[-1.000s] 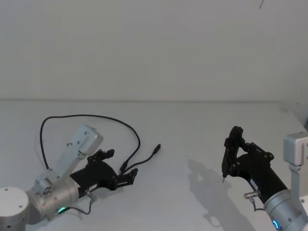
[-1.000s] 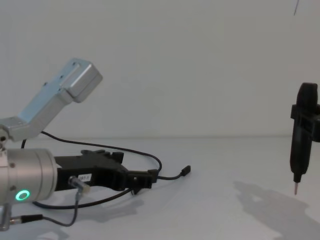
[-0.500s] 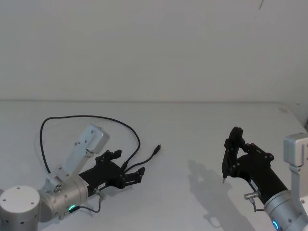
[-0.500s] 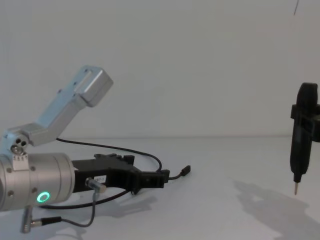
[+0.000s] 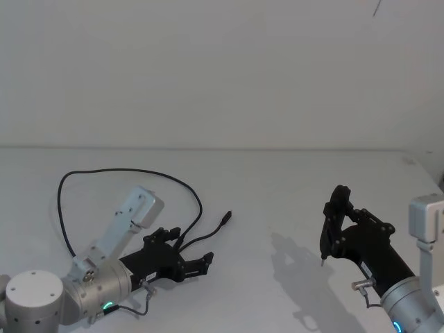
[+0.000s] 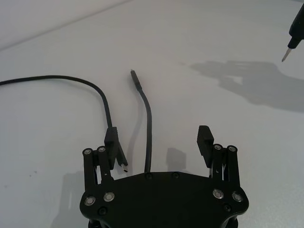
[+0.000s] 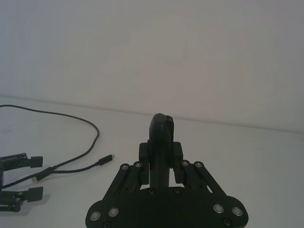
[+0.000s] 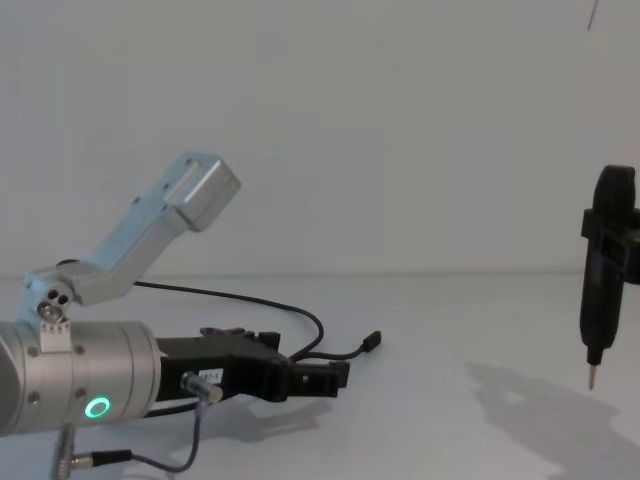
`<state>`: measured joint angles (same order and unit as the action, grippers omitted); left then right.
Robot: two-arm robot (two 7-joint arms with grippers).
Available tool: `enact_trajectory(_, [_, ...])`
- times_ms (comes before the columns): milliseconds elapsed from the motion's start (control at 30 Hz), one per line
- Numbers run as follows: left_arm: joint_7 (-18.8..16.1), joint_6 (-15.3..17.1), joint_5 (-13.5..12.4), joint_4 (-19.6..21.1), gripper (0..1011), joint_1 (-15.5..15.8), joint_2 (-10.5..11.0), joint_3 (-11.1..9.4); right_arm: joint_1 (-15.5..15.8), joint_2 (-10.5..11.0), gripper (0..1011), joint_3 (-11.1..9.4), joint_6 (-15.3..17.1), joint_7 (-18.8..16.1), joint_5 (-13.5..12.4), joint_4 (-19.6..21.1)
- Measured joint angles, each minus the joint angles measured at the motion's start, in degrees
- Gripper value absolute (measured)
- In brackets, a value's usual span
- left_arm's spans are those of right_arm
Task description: Pick up the data cable with the one hand.
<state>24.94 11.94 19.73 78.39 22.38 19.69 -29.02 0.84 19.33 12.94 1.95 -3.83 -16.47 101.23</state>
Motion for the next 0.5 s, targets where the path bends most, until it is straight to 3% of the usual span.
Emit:
enact_trajectory(200, [0.3, 0.7, -0.3, -0.2, 1001, 0.1, 0.0, -0.2, 0.0, 0.0, 279, 0.0, 0.0, 0.0, 0.0, 0.0])
enact_trajectory(500, [-0.1, 0.9, -1.1, -0.5, 816, 0.1, -0.3, -0.1, 0.0, 0.0, 279, 0.0, 0.0, 0.0, 0.0, 0.0])
